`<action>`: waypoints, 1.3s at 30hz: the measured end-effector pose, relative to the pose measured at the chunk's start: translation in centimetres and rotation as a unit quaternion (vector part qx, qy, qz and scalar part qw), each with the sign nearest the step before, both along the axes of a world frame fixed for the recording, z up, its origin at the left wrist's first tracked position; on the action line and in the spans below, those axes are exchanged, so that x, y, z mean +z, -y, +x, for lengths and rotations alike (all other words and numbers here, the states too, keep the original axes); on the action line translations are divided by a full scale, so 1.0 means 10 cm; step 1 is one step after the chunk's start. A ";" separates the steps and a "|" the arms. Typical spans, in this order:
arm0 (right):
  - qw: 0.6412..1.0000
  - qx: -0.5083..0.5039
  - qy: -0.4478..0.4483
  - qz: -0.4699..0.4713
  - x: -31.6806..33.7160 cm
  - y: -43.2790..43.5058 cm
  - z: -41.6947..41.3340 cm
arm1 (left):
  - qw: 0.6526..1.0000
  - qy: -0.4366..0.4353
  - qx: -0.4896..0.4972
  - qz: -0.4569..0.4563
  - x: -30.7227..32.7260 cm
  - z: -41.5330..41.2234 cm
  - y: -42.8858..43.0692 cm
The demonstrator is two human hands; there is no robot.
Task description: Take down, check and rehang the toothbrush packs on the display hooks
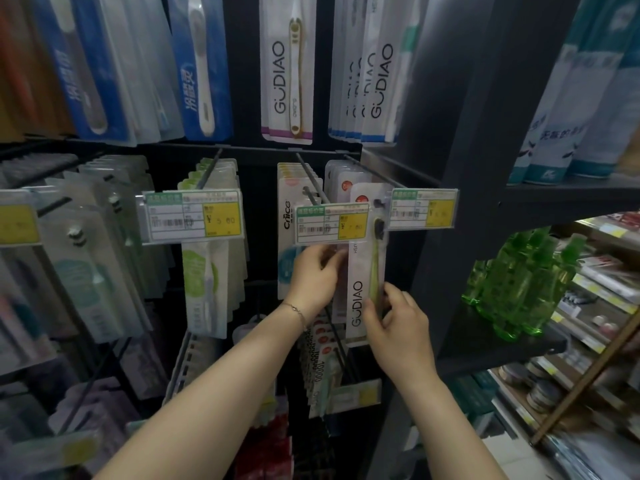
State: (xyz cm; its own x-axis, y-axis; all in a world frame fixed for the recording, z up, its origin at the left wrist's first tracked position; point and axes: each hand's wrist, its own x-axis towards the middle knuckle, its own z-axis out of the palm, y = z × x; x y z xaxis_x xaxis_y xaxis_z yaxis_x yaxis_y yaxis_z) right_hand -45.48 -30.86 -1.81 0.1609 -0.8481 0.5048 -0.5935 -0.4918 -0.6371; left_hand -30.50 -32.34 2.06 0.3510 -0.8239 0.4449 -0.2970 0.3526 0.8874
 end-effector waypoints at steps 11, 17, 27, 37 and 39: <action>1.000 -0.002 -0.003 -0.001 0.00 0.03 0.03 | 0.996 0.028 0.079 0.017 -0.19 0.15 -0.29; 1.000 -0.009 0.004 0.014 0.02 0.14 0.12 | 0.994 0.044 0.083 0.060 -0.40 0.25 -0.48; 0.999 -0.031 0.020 0.035 0.01 0.35 0.36 | 0.990 0.057 0.112 0.067 -0.52 0.42 -0.79; 0.995 -0.052 0.048 0.076 0.08 0.27 0.44 | 0.987 0.048 0.131 0.075 -0.47 0.49 -1.04; 0.996 -0.065 -0.008 0.065 0.10 0.18 0.44 | 0.987 0.039 0.133 0.080 -0.44 0.48 -1.07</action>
State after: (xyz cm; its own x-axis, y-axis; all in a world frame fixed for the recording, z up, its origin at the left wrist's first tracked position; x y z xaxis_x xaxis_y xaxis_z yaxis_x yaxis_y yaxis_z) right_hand -41.11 -32.67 -0.81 0.0518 -0.9203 0.3877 -0.6574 -0.3237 -0.6805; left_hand -25.68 -21.67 -2.34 0.5340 -0.7691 0.3512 -0.4307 0.1100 0.8958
